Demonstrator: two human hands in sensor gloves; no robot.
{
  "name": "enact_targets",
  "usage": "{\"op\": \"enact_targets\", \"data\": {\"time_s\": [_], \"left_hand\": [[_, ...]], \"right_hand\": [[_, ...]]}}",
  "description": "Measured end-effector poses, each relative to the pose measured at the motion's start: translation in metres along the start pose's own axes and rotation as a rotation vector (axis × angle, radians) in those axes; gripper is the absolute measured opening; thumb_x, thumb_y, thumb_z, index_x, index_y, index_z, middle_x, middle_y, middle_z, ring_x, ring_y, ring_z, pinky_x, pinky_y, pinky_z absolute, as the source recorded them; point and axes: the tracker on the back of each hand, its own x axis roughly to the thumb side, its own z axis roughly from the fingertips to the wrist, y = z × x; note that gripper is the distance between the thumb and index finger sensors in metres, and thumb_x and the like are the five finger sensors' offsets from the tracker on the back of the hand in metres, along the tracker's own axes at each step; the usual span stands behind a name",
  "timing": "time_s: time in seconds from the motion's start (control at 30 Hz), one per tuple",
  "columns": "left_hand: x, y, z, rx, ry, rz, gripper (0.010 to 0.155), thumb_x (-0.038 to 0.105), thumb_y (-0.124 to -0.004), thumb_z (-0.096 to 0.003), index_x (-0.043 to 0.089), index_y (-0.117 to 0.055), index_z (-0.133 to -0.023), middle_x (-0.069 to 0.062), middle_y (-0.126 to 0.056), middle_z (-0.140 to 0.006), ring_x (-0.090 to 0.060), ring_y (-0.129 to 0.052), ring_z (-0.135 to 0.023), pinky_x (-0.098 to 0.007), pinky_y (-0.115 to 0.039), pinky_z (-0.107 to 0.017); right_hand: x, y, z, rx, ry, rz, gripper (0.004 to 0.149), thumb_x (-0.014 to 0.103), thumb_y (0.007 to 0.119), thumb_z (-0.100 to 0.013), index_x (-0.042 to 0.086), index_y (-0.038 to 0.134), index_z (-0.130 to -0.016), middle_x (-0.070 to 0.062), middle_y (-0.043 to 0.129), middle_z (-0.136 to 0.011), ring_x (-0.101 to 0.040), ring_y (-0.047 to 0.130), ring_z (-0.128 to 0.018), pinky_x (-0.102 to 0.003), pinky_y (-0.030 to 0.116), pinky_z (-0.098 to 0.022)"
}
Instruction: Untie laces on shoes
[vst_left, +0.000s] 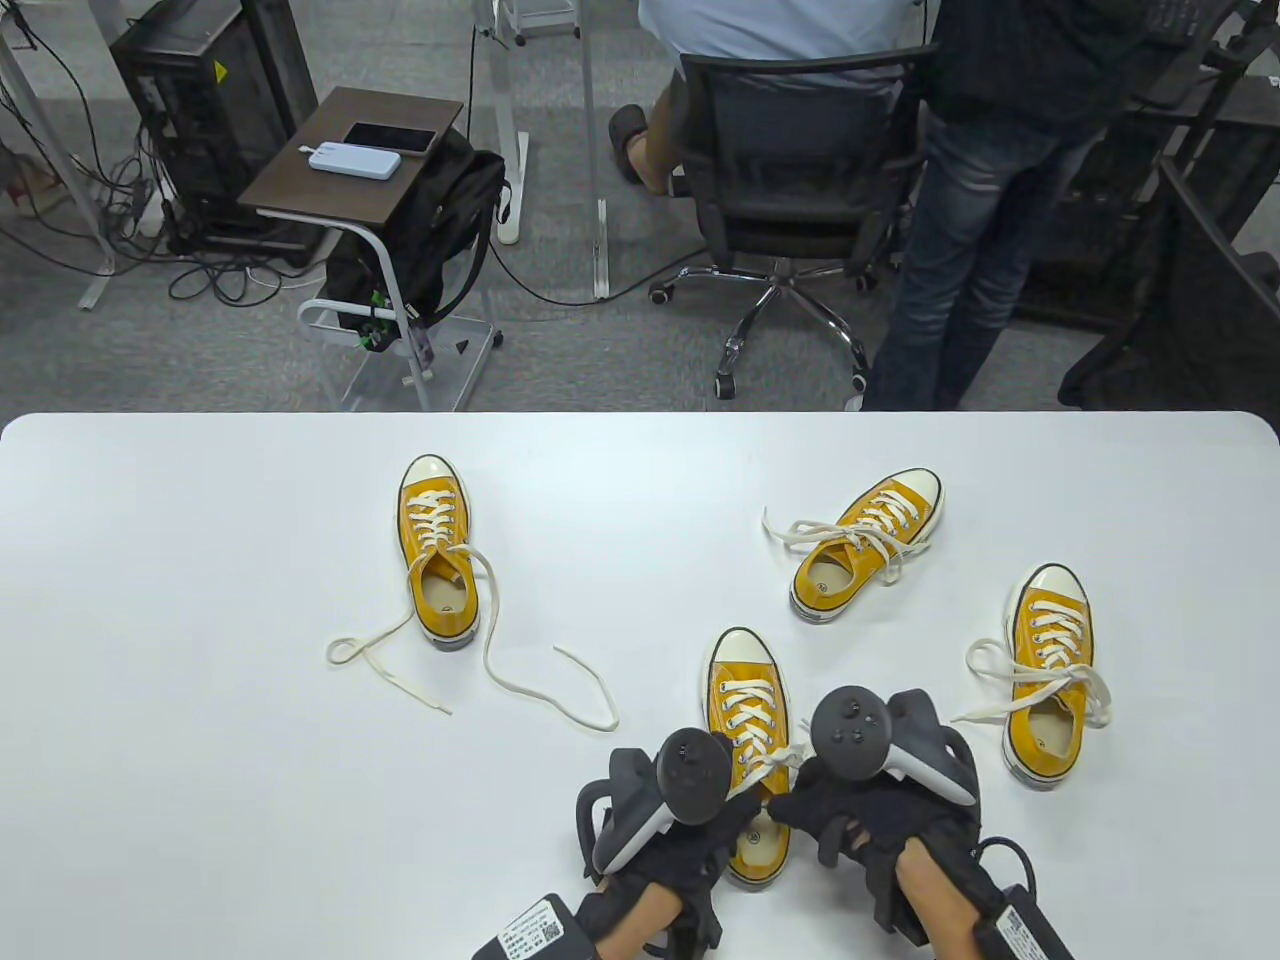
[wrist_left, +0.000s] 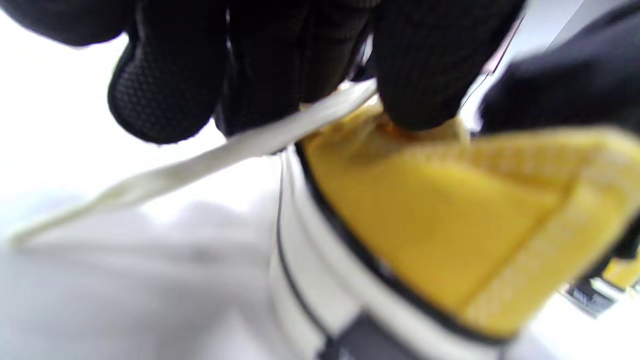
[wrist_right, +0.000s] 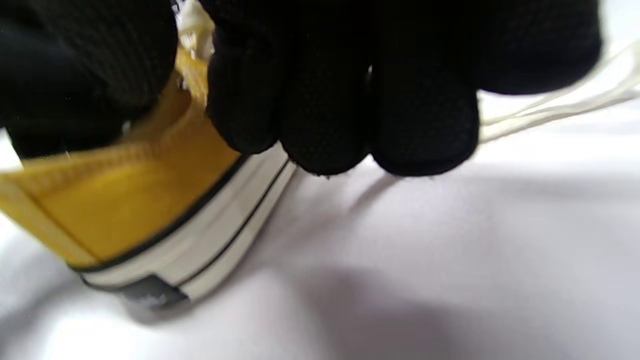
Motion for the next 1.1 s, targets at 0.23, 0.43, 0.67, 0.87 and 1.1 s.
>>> {"op": "enact_targets", "data": {"time_s": [0.23,0.43,0.67,0.87,1.1], "left_hand": [[0.000,0.014,0.000,0.047,-0.014,0.011,0.037,0.042,-0.082,-0.0458,0.031,-0.091,-0.080,-0.001,-0.104,-0.063,-0.032,-0.102,-0.053,-0.045,-0.084,-0.034],[-0.041,0.075,0.004,0.223,0.101,0.247,0.036,0.041,-0.077,-0.0483,0.034,-0.089,-0.082,-0.005,-0.101,-0.071,-0.035,-0.100,-0.057,-0.047,-0.083,-0.036],[-0.129,0.134,0.018,0.403,0.355,0.416,0.036,0.040,-0.076,-0.0495,0.034,-0.088,-0.084,-0.007,-0.098,-0.076,-0.036,-0.098,-0.060,-0.047,-0.082,-0.038],[-0.172,0.141,0.021,0.222,0.554,0.350,0.036,0.039,-0.078,-0.0496,0.035,-0.091,-0.083,-0.010,-0.097,-0.080,-0.038,-0.096,-0.063,-0.047,-0.081,-0.040],[-0.164,0.121,0.006,-0.069,0.571,0.210,0.039,0.030,-0.084,-0.0477,0.030,-0.096,-0.084,-0.015,-0.095,-0.086,-0.042,-0.094,-0.066,-0.050,-0.080,-0.040]], "right_hand": [[0.004,0.006,-0.003,-0.010,0.017,0.011,0.042,0.050,0.081,-0.045,0.015,0.093,-0.065,-0.014,0.102,-0.062,-0.039,0.102,-0.046,-0.053,0.082,-0.032],[0.004,0.007,-0.004,0.004,0.013,-0.008,0.042,0.049,0.081,-0.046,0.014,0.092,-0.065,-0.014,0.102,-0.062,-0.039,0.102,-0.046,-0.053,0.082,-0.032],[0.001,0.007,-0.005,0.020,0.017,-0.037,0.041,0.049,0.081,-0.046,0.014,0.092,-0.065,-0.014,0.102,-0.063,-0.039,0.102,-0.047,-0.053,0.082,-0.032],[-0.002,0.007,-0.006,0.034,0.021,-0.061,0.042,0.050,0.081,-0.045,0.015,0.091,-0.066,-0.014,0.101,-0.064,-0.040,0.101,-0.047,-0.053,0.082,-0.033],[-0.009,0.006,-0.007,0.053,0.023,-0.107,0.044,0.053,0.080,-0.045,0.017,0.091,-0.067,-0.016,0.101,-0.066,-0.041,0.101,-0.048,-0.054,0.081,-0.034]]}}
